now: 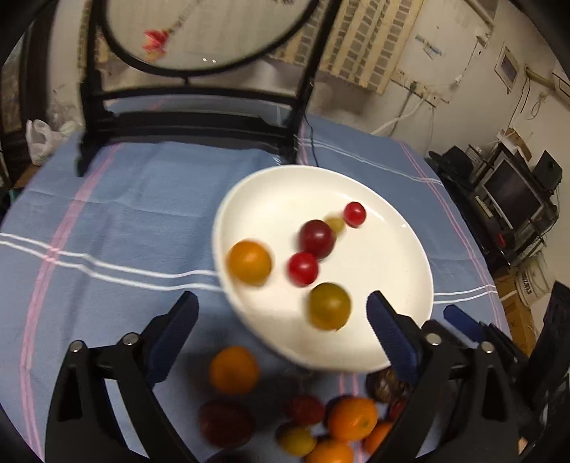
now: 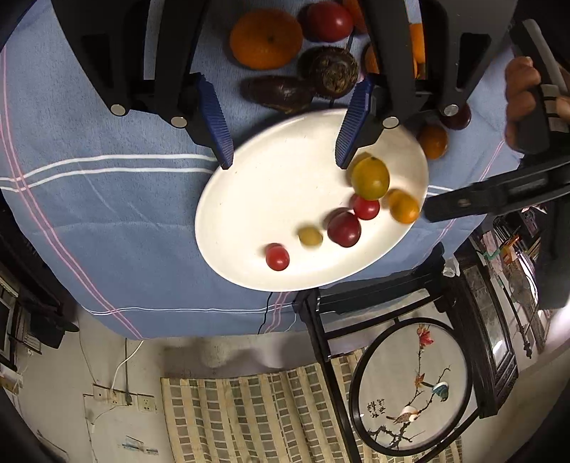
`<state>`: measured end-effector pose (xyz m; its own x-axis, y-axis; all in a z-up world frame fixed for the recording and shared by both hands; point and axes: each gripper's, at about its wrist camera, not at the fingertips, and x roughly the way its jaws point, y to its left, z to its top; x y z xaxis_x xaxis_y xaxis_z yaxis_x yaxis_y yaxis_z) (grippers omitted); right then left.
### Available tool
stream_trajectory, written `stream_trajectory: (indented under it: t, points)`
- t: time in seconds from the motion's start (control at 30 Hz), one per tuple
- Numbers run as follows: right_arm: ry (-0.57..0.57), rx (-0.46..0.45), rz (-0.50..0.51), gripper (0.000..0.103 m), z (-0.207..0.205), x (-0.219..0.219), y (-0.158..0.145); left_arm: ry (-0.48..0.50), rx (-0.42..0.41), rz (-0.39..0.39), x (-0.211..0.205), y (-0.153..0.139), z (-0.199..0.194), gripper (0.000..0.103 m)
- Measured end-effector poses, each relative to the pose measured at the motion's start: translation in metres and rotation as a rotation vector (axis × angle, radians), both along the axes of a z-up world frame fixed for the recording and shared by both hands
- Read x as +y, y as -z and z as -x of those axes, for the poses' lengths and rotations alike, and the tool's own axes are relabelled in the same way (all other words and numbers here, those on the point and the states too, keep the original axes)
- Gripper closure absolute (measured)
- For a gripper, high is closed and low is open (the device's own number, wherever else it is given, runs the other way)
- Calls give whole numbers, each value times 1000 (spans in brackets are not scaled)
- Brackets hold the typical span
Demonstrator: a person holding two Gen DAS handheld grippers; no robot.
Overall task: Organize fruits
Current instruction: 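Lower both fruits onto the white plate and open both grippers, then grasp a dark purple passion fruit with the left gripper while the right gripper grasps a mandarin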
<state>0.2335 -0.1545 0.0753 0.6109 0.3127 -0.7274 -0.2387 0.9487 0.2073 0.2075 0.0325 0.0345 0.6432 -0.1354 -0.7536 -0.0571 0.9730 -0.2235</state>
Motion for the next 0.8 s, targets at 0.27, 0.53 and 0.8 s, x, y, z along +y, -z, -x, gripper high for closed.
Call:
stream_trajectory:
  t: [0.27, 0.53, 0.8]
  points:
    - [-18, -17, -5, 30, 24, 1, -7, -34, -26, -39, 26, 5, 57, 7]
    - [7, -32, 4, 23, 66, -4, -3, 24, 14, -64, 22, 30, 97, 7]
    - [52, -44, 35, 23, 74, -16, 0, 91, 30, -139, 9, 43, 114, 7]
